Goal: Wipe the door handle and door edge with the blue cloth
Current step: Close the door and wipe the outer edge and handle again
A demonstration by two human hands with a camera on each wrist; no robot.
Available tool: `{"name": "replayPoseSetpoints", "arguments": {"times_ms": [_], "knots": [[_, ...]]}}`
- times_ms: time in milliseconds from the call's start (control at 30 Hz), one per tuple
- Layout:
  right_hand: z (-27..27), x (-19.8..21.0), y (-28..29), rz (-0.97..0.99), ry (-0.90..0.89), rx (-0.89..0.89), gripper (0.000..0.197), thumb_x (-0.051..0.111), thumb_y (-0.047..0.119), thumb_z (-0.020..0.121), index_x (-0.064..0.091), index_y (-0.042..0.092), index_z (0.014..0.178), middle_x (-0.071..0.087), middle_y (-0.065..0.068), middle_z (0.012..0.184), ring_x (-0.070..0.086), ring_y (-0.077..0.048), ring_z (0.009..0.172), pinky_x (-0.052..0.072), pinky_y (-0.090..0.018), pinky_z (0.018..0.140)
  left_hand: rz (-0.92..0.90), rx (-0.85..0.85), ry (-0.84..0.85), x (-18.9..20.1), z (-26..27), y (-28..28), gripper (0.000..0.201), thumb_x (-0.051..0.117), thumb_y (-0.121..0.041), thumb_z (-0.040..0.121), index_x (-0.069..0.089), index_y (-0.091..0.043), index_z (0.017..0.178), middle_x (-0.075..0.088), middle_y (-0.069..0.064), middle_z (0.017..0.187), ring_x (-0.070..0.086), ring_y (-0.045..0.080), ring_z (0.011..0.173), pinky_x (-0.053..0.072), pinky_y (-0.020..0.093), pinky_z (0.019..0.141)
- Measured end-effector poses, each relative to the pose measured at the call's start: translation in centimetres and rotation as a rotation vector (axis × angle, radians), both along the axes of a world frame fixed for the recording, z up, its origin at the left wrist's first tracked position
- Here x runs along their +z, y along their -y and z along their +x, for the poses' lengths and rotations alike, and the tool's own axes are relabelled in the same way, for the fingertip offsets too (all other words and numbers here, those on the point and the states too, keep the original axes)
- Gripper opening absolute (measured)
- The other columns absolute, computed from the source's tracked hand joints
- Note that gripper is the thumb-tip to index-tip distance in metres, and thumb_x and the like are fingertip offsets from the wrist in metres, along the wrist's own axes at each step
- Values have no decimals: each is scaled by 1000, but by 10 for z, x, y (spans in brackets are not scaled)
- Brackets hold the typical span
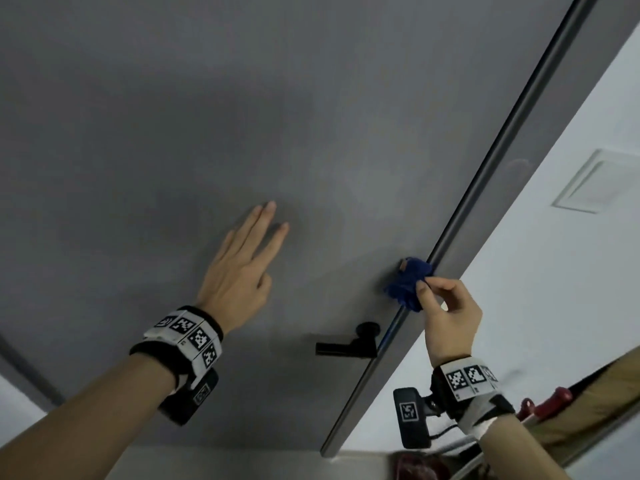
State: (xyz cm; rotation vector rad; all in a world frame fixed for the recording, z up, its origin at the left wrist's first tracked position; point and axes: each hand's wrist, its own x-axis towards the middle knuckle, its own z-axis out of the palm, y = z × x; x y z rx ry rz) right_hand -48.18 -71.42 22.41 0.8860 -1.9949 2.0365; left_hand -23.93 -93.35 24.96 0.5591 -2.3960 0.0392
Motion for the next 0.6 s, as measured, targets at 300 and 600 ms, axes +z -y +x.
{"name": "replayPoseSetpoints", "arguments": {"times_ms": [300, 600], "knots": [[-19, 32, 44, -79, -259, -174, 6, 78, 5, 84, 74, 3, 88, 67, -11, 93, 60, 0, 86, 45, -9, 74, -275, 116, 168, 50, -44, 11, 104, 81, -25, 77, 16, -17, 158, 3, 16, 166, 4, 37, 153, 18, 63, 118], [39, -10, 108, 208, -703, 248, 2, 76, 4, 85, 78, 4, 86, 66, -6, 91, 64, -21, 85, 53, -31, 84, -391, 131, 130, 41, -47, 24, 109, 86, -27, 70, 21, -20, 158, 10, 14, 166, 9, 37, 153, 17, 63, 116]]}}
